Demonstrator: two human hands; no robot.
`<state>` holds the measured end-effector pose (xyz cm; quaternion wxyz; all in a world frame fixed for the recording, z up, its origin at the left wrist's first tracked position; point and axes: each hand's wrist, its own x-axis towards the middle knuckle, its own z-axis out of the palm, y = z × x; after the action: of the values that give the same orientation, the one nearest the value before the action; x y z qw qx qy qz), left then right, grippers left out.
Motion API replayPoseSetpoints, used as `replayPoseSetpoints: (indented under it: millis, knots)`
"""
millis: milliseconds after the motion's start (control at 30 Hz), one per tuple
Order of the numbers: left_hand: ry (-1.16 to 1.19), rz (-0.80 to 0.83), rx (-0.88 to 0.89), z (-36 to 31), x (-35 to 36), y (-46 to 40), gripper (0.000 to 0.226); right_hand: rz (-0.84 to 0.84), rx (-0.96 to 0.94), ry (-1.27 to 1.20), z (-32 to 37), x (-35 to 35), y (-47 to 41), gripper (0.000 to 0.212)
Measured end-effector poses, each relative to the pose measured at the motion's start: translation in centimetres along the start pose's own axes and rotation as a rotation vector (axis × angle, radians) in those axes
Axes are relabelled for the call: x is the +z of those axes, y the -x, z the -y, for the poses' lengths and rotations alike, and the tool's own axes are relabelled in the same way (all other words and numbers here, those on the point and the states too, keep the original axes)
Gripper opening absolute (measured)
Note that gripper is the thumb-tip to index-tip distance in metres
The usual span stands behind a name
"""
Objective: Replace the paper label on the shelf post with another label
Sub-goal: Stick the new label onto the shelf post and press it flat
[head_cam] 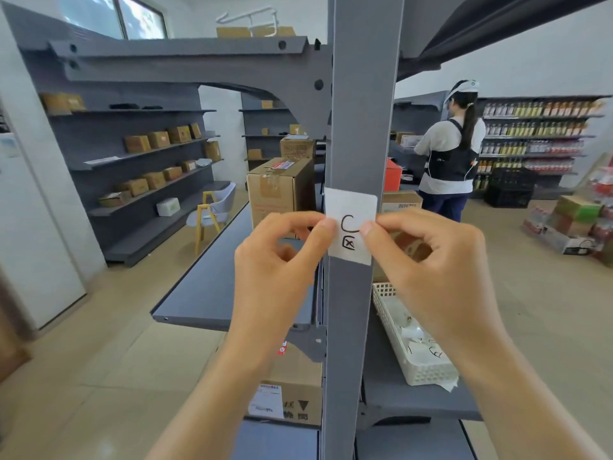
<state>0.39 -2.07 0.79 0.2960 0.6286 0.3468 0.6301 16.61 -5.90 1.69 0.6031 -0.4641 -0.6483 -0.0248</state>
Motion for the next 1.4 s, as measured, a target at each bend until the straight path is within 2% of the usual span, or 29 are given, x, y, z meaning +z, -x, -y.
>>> replayPoseSetpoints:
  millis: [133,233,333,433,833,1133,1400]
  knots:
    - [-0.024,0.023,0.018,0.8,0.1,-0.3,0.006,-0.03,0.063,0.056,-0.8,0.0,0.0,0.012]
    - [-0.082,0.05,0.028,1.7,0.6,-0.5,0.009,-0.036,0.052,0.227,-1.5,0.2,0.0,0.022]
    - [-0.199,0.063,0.056,2.8,1.2,-0.7,0.014,-0.041,0.031,0.469,-1.7,0.5,-0.1,0.023]
    - [-0.265,0.059,0.07,3.8,1.5,-0.9,0.014,-0.036,0.019,0.562,-2.2,0.6,0.0,0.024]
    - [-0.372,0.019,0.16,5.1,2.0,-1.6,0.009,-0.003,0.046,0.6,-3.6,1.0,-0.4,0.03]
    - [-0.396,-0.019,0.192,5.4,2.0,-1.6,0.012,-0.012,-0.021,0.601,-3.7,1.3,-0.3,0.026]
    - [-0.533,-0.06,0.203,4.6,2.1,-1.7,0.017,-0.009,0.029,0.649,-3.5,1.4,-0.8,0.032]
